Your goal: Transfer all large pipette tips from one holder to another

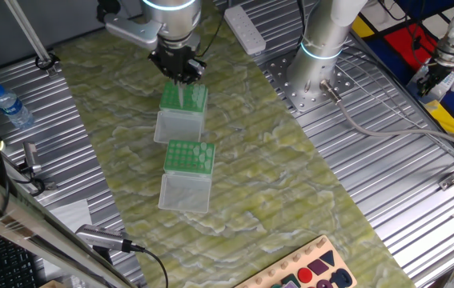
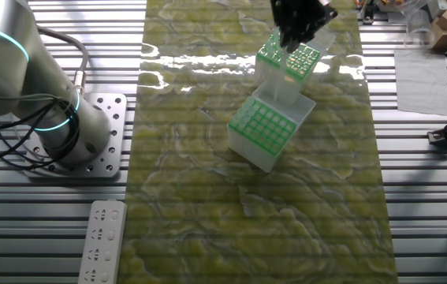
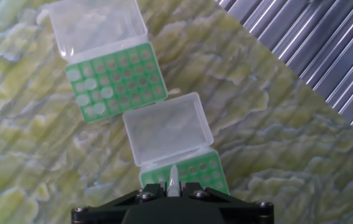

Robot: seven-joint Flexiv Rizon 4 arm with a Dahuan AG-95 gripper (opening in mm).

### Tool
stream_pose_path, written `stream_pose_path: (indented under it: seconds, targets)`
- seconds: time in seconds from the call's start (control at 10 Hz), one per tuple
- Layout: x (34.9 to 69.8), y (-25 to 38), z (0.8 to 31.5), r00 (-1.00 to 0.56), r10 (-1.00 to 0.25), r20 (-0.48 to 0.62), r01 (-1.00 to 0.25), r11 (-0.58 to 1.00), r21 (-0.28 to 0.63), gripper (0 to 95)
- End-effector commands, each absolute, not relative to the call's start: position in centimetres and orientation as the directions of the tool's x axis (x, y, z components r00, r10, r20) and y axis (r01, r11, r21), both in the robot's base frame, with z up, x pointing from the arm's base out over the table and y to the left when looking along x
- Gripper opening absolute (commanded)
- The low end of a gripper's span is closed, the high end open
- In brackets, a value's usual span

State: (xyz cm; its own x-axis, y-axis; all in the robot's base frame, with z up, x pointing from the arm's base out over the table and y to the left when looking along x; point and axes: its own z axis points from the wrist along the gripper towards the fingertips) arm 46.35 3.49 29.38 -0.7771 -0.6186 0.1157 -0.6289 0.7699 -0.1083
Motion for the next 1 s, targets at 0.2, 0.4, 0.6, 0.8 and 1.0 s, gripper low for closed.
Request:
stream_pose_path:
  seconds: [0.2,0.4,0.6,0.8,1.0]
  targets:
    - [45.5,3.3,29.1,-0.778,-0.618,0.109,-0.627,0.773,-0.097,0.0]
    - [45.1,3.2,28.9,-0.782,-0.614,0.104,-0.622,0.777,-0.092,0.0]
    - [44.9,3.1,28.9,-0.782,-0.615,0.104,-0.623,0.777,-0.09,0.0]
    - [44.6,3.0,28.7,-0.782,-0.614,0.103,-0.622,0.778,-0.087,0.0]
    - [44.3,2.9,28.5,-0.784,-0.613,0.1,-0.62,0.78,-0.08,0.0]
